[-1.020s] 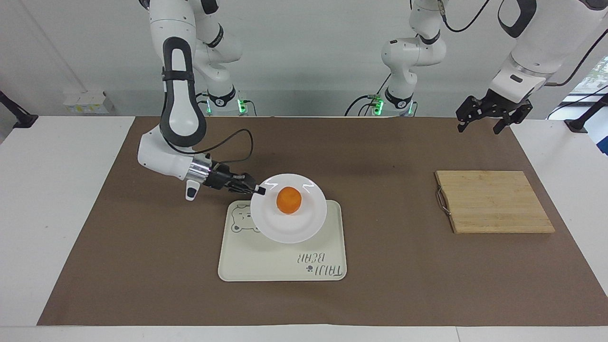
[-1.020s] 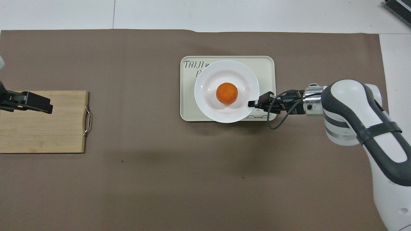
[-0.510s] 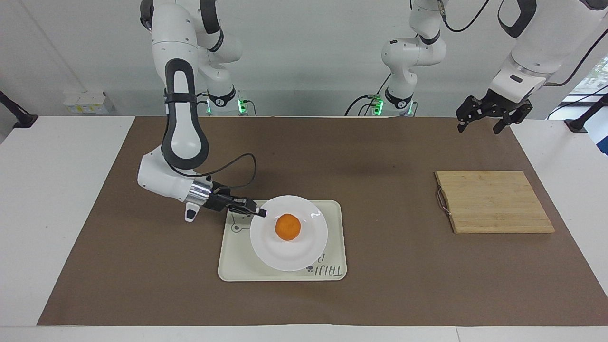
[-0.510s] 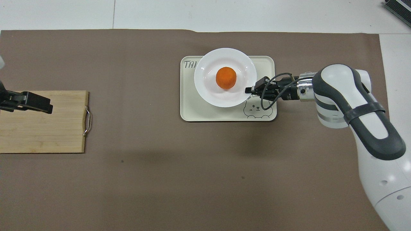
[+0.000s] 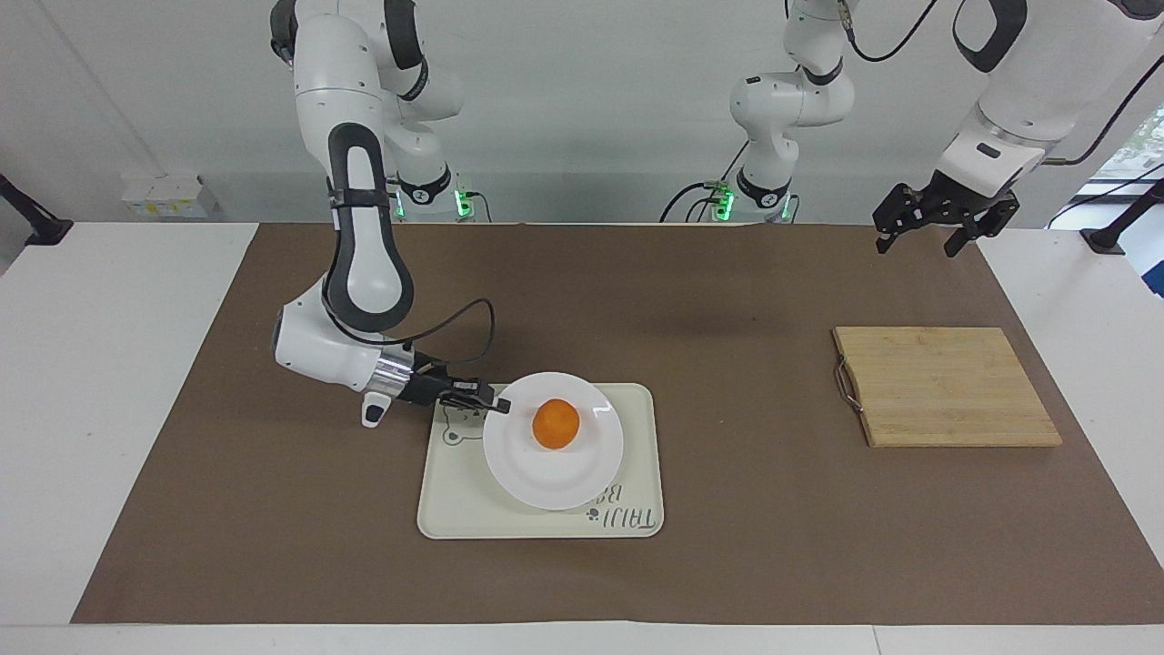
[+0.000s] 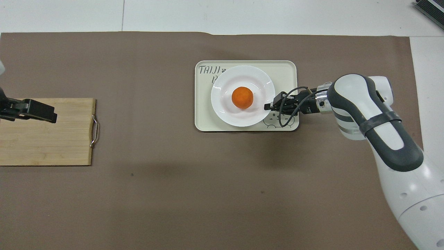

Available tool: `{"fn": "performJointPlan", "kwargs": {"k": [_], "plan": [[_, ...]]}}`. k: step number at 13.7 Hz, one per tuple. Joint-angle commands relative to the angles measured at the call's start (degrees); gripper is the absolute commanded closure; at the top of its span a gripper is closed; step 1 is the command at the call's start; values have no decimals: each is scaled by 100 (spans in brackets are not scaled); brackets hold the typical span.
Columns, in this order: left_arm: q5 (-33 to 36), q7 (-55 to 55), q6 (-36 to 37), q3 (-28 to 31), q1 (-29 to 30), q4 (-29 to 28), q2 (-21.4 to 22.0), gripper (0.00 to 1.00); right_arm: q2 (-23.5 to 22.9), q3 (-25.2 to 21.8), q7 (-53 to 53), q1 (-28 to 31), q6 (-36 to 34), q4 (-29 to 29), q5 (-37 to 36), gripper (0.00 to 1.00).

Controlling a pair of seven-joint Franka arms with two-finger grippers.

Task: Place orange and plate with both arms
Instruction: 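Open the right gripper and release the plate on the tray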

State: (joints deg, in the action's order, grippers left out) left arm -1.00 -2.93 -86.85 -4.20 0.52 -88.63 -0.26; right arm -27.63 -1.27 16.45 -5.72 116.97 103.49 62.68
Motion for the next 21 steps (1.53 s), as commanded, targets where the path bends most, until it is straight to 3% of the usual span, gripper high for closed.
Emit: {"fn": "performJointPlan", "kwargs": {"k": [1, 5, 6, 8, 11, 15, 18, 21], "plan": [[91, -32, 37, -37, 45, -5, 52, 0, 127, 13, -45, 44, -78, 162, -168, 100], [91, -32, 37, -37, 36, -5, 52, 0, 170, 13, -71, 44, 9, 294, -274, 100], [82, -32, 37, -37, 36, -14, 44, 0, 171, -4, -115, 36, 10, 286, -308, 79], [91, -32, 37, -37, 45, -5, 52, 0, 153, -5, -124, 96, 1, 216, -571, 5], [91, -32, 37, -37, 45, -5, 52, 0, 153, -31, -106, 158, 1, 101, -686, 0], [91, -32, 37, -37, 36, -5, 52, 0, 171, -75, -159, 167, 1, -302, -1519, 0], [91, -32, 37, -37, 36, -5, 52, 0, 363, -101, -308, 106, 10, -461, -2511, 0], [91, -32, 37, -37, 36, -5, 52, 0, 784, -84, -1106, 18, 10, -479, -3697, 0]]}}
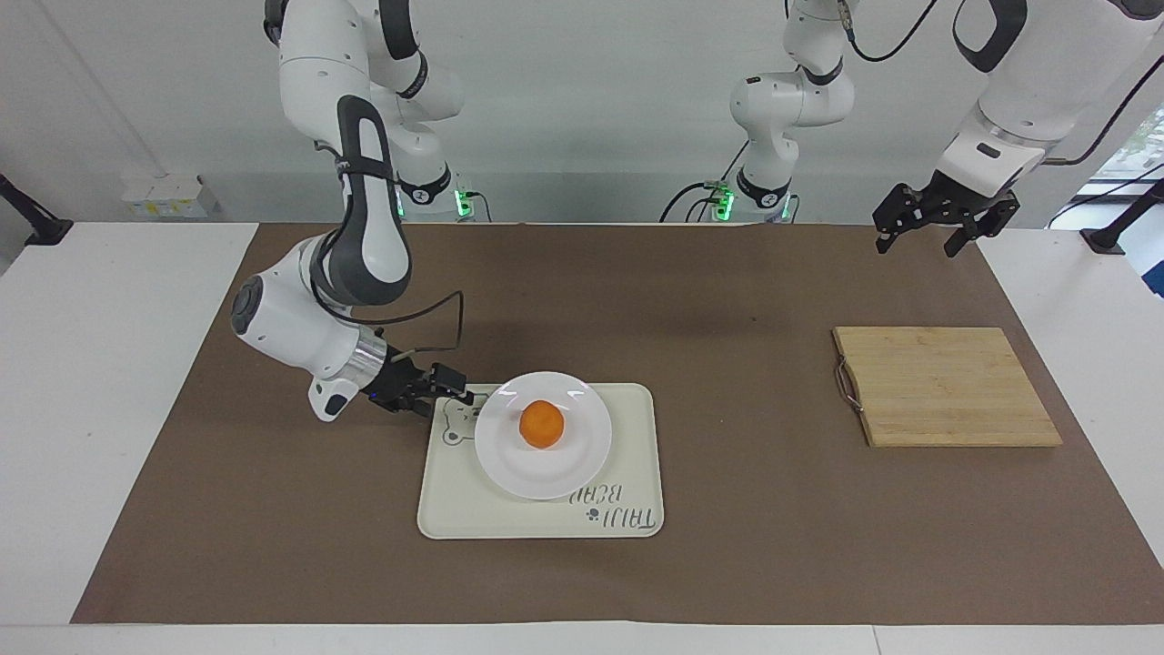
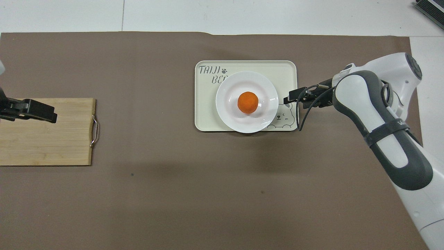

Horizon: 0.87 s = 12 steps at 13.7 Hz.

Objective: Place orange and plate with both arms

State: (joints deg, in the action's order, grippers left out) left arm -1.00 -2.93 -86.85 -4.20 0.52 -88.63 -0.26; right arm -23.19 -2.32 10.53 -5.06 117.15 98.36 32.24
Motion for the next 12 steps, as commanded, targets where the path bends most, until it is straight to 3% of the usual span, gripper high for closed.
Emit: {"fn": "performJointPlan", "kwargs": {"k": [1, 6, 12], "plan": [[91, -32, 37, -37, 36, -5, 52, 0, 480, 56, -761, -48, -16, 34, -1101, 0], [82, -32, 37, -37, 45, -5, 52, 0, 1060, 22, -1281, -74, -454, 34, -2528, 0], [91, -32, 37, -37, 36, -14, 43, 0, 1834, -40, -1273, 461, -1245, 34, -2819, 0]]}}
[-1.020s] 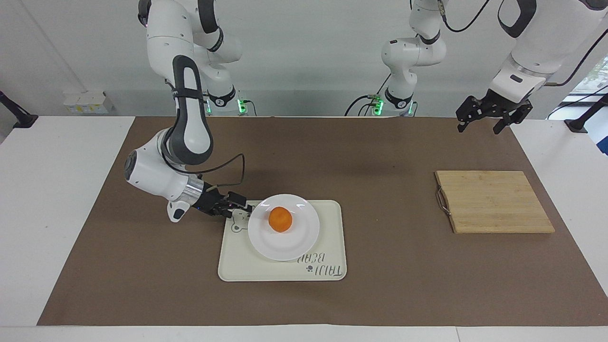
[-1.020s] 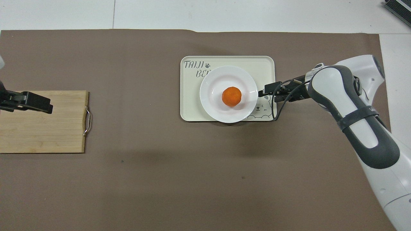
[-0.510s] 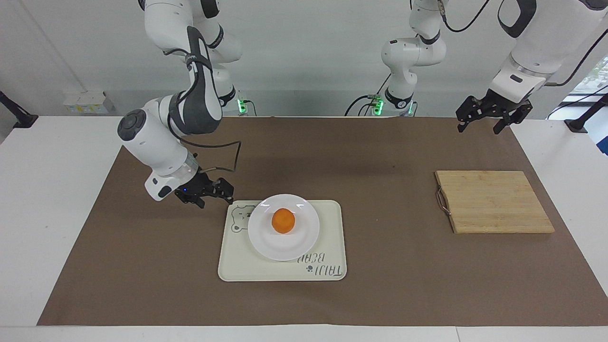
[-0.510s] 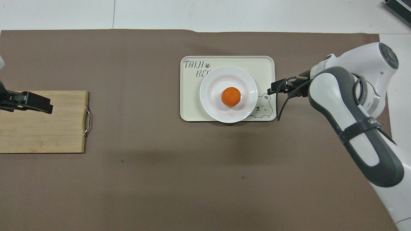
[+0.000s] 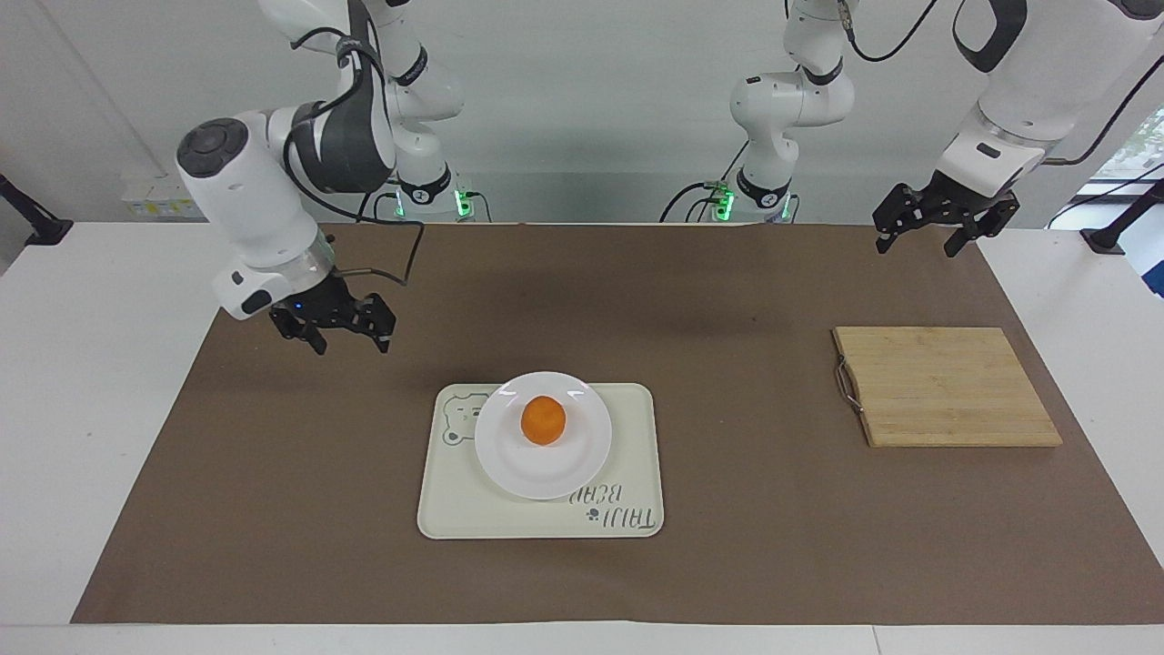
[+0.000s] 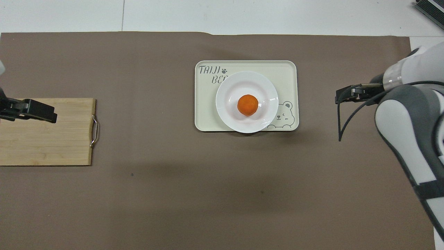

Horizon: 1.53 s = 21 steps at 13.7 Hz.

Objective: Place orange and plate with both arms

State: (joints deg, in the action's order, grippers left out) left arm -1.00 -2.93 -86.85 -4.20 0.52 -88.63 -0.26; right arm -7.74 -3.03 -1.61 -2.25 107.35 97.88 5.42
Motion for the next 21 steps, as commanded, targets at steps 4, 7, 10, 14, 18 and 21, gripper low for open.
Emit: {"fn": "performJointPlan", "kwargs": {"k": [4, 7, 10, 14, 18, 21], "plan": [[82, -32, 37, -37, 45, -5, 52, 0, 843, -5, -58, 269, -609, 82, -612, 0], [91, -32, 37, -37, 45, -5, 52, 0, 976, 4, -102, 260, -1346, -338, -639, 0], [91, -32, 37, -37, 45, -5, 52, 0, 932, 12, -76, 260, -1962, -945, -848, 0], [91, -32, 37, -37, 36, -5, 43, 0, 1046, 74, -120, 217, -2017, -921, -938, 0], [82, -32, 37, -37, 36, -5, 52, 0, 1090, 74, -146, 243, -2227, -876, -771, 0], [91, -32, 37, -37, 45, -5, 52, 0, 1406, 83, -514, 181, -2069, -394, -604, 0]]}}
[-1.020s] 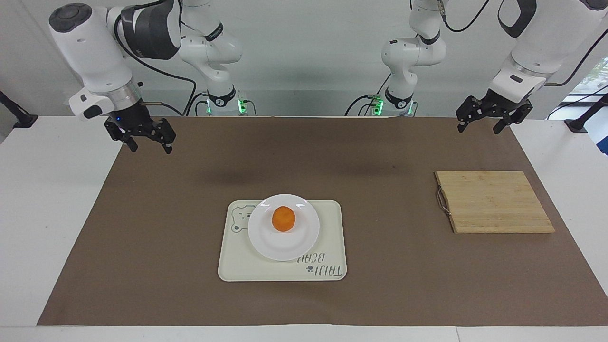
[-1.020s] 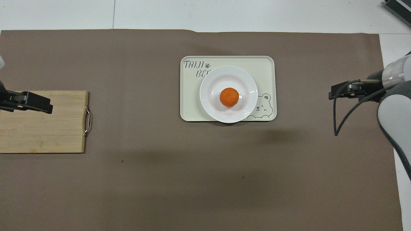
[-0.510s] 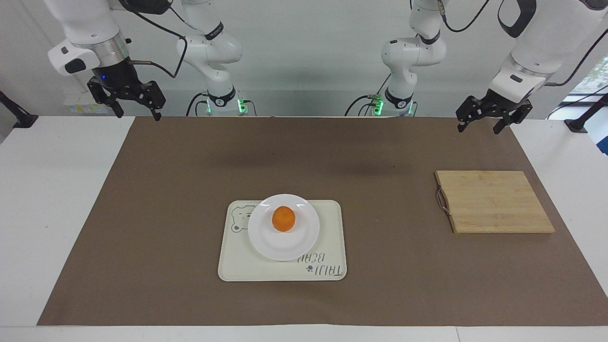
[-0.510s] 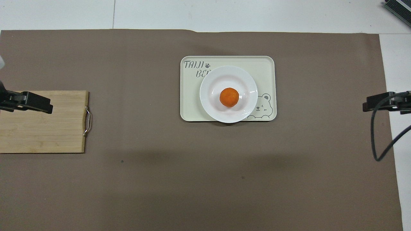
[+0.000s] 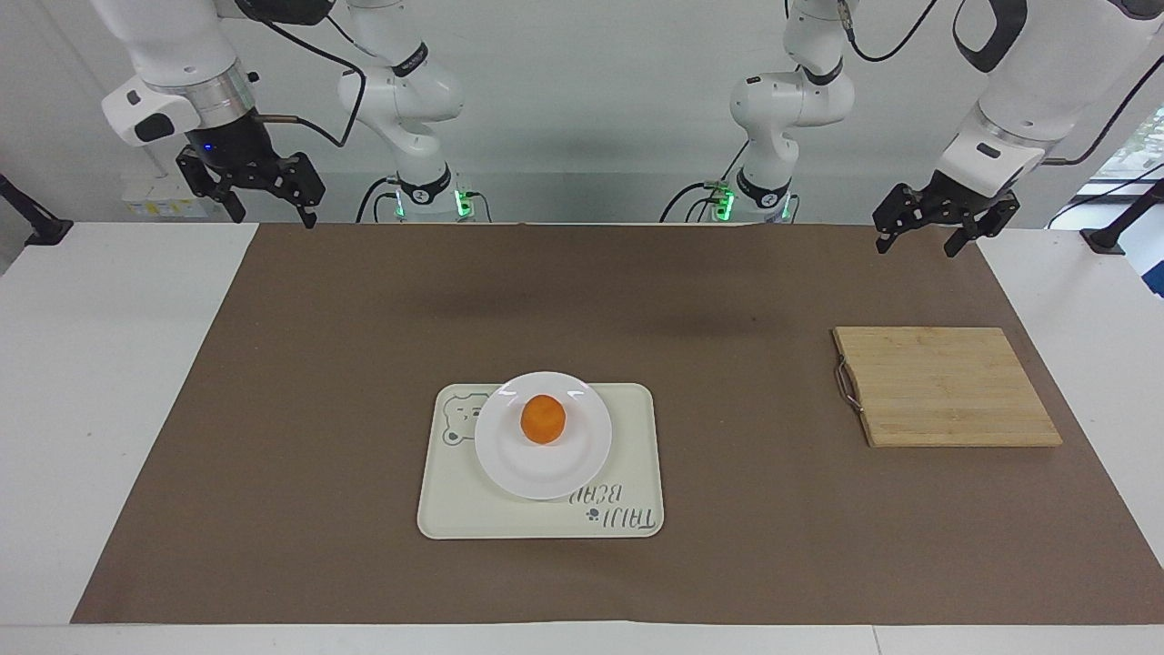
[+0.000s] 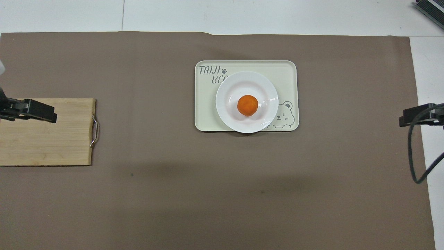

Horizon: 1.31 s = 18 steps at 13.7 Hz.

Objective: Place orange and plate with both arms

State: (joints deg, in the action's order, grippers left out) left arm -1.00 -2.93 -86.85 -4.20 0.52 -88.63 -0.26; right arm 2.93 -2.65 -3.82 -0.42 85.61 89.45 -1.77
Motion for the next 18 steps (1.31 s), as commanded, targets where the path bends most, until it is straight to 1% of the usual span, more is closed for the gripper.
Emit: {"fn": "performJointPlan", "kwargs": {"k": [1, 3, 4, 6, 7, 9, 11, 14, 18], "plan": [[82, -32, 37, -37, 36, -5, 44, 0, 322, 46, -269, -2, 105, 433, 124, 0], [82, -32, 37, -37, 45, -5, 52, 0, 304, 54, -225, -2, 44, 301, 116, 0], [82, -41, 37, -37, 45, -5, 52, 0, 383, 89, -173, -28, 44, 283, 55, 0], [91, -32, 37, -37, 45, -5, 52, 0, 480, 142, 239, -54, 105, 475, 124, 0], [91, -32, 37, -37, 45, -5, 44, 0, 489, 160, 76, -72, 131, 529, 125, 0], [91, -32, 37, -37, 45, -14, 52, 0, 332, 204, -137, -142, 158, 363, 46, 0], [82, -32, 37, -37, 36, -5, 52, 0, -10, 195, -137, -107, 44, -93, 80, 0], [82, -32, 37, -37, 45, -14, 52, 0, 198, 195, -207, -99, 122, 247, 125, 0], [91, -32, 37, -37, 36, -5, 44, 0, 243, 169, -146, -72, 114, 310, 125, 0]]}}
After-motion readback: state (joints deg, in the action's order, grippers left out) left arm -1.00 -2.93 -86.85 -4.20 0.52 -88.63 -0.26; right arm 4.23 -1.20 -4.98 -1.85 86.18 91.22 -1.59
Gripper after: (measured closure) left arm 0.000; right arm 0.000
